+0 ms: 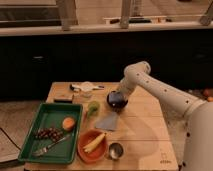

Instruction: Wipe purple bowl with sponge

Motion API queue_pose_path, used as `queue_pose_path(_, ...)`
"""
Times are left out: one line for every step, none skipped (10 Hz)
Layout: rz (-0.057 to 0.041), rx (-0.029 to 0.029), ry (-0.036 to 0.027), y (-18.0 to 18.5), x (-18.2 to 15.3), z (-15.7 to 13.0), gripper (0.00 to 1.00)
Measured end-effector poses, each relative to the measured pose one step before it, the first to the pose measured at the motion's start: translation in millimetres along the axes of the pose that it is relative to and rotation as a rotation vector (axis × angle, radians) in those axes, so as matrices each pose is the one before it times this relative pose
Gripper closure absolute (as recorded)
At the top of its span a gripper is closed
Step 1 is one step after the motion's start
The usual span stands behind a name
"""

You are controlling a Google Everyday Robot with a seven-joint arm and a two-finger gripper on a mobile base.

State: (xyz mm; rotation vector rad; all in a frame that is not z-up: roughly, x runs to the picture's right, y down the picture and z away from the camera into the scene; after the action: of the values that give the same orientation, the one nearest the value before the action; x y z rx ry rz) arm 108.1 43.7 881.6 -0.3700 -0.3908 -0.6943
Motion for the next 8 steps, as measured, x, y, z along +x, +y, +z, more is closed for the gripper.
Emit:
queue_pose_path(-0.04129, -0.00187, -0.00251, -1.83, -9.39, -5.2, 1.0)
queue_pose_path(-0.02829, -0.00814, -0.00477, 0.71, -6.59, -1.96, 1.0)
queue_pose_path(-0.02939, -0.01146, -0.00496, 0.18, -6.35, -2.1, 1.0)
queue_pose_path(-0.02, -0.00778, -0.00278, 1.14, -3.55, -1.5, 1.0)
queue_pose_path(-0.00792, -0.0158, -0.0001, 6.31, 1.26, -3.72, 1.0)
queue_pose_path(0.00317, -0.01086, 0.00083, 7.07, 5.07, -1.95, 1.0)
queue_pose_path(0.0078, -0.00704, 0.00412, 6.63, 6.94, -2.58, 1.0)
queue_pose_path(0.02319, -0.01254, 0.00633, 12.2, 11.49, -1.75, 1.0)
